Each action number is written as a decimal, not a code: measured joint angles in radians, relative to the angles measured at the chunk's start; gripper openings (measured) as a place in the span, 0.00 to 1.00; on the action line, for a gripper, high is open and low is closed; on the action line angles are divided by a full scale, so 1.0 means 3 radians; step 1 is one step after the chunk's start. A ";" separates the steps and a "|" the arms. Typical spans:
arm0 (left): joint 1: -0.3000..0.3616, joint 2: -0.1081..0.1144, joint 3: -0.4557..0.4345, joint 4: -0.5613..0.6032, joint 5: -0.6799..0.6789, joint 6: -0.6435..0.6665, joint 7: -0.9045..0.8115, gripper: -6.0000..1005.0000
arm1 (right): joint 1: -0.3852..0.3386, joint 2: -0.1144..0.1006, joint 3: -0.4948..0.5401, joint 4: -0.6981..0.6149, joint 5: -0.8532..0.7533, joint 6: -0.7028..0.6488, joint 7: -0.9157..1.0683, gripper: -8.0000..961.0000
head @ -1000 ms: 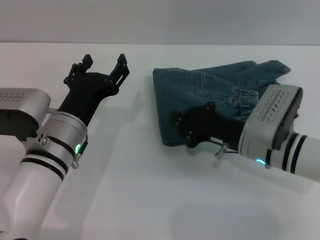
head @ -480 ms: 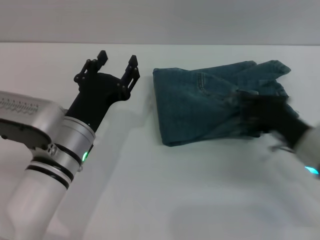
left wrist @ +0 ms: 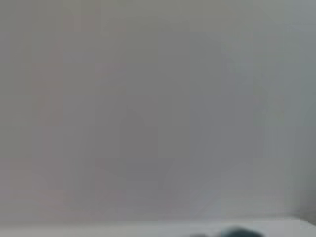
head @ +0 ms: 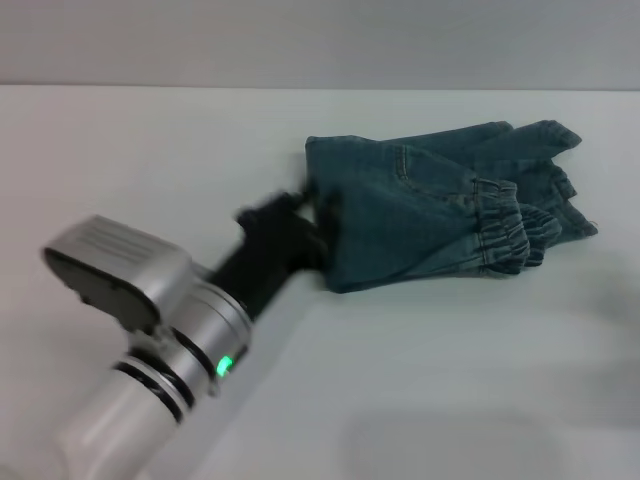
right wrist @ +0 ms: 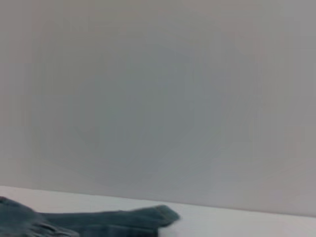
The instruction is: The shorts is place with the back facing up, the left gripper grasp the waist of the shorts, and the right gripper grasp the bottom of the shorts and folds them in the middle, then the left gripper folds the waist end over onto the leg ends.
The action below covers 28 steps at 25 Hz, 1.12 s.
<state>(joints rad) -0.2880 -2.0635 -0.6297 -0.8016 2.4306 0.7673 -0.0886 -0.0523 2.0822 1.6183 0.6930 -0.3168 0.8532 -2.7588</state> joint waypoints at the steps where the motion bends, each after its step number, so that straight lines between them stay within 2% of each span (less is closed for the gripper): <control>1: 0.0000 0.0000 0.0000 0.0000 0.0000 0.0000 0.0000 0.39 | -0.0013 0.0000 0.0021 -0.0009 0.0001 0.0001 0.0000 0.13; 4: -0.0172 -0.0011 0.0300 0.0177 0.0003 0.0020 -0.0312 0.28 | -0.0023 0.0000 0.0044 -0.0035 0.0003 -0.0012 0.0000 0.13; 8: -0.0205 -0.0013 0.0345 0.0212 0.0003 0.0018 -0.0345 0.16 | -0.0018 0.0000 0.0048 -0.0048 0.0005 -0.0020 0.0000 0.13; 9: -0.0278 -0.0015 0.0455 0.0311 0.0003 0.0001 -0.0529 0.12 | -0.0019 0.0000 0.0051 -0.0047 0.0005 -0.0021 0.0000 0.13; 11: -0.0345 -0.0017 0.0560 0.0400 0.0003 -0.0004 -0.0668 0.00 | -0.0017 -0.0003 0.0057 -0.0043 0.0004 -0.0022 0.0000 0.13; 13: -0.0345 -0.0017 0.0560 0.0400 0.0003 -0.0004 -0.0668 0.01 | -0.0016 -0.0006 0.0058 -0.0031 -0.0005 -0.0023 0.0006 0.13; 15: -0.0528 -0.0035 0.0656 0.0572 -0.0003 -0.0198 -0.0917 0.01 | -0.0025 -0.0006 0.0055 -0.0007 -0.0007 -0.0023 0.0009 0.13; 21: -0.0737 -0.0035 0.0647 0.0761 -0.0002 -0.0276 -0.1084 0.01 | -0.0096 -0.0001 0.0036 0.0060 0.0003 -0.0001 0.0017 0.14; 28: -0.0864 -0.0035 0.0621 0.0871 -0.0011 -0.0295 -0.1114 0.01 | -0.0266 0.0012 -0.0017 0.0267 0.0001 0.0007 0.0033 0.14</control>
<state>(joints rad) -0.5472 -2.0739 -0.4434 -0.5404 2.4272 0.6788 -0.4229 -0.1322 2.0858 1.6133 0.7731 -0.3164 0.8553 -2.7489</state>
